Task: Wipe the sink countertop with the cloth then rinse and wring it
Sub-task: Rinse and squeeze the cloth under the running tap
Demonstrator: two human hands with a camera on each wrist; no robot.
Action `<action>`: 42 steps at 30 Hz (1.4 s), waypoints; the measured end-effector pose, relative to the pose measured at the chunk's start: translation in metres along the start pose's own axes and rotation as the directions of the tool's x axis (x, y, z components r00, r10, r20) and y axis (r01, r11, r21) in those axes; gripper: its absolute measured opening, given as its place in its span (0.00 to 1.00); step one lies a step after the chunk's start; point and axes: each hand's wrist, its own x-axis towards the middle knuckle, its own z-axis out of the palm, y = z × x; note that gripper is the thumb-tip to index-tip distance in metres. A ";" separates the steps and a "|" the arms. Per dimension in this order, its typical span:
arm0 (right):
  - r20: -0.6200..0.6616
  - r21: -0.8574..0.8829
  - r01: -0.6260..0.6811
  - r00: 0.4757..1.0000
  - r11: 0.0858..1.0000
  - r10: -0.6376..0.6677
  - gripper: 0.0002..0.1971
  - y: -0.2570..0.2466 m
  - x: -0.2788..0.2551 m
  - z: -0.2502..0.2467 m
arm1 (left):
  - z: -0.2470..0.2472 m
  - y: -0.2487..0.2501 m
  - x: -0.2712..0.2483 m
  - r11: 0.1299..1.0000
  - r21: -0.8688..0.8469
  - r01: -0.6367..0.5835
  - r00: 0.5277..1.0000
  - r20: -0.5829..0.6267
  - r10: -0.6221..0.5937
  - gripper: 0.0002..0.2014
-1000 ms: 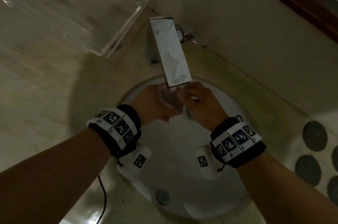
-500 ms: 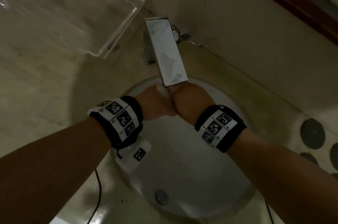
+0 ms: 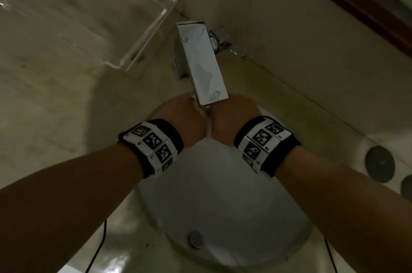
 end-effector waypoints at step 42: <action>0.448 0.261 -0.310 0.878 0.914 0.170 0.09 0.011 0.005 0.013 | 0.010 -0.004 0.006 0.995 0.098 -0.029 0.998 0.067 0.023 0.16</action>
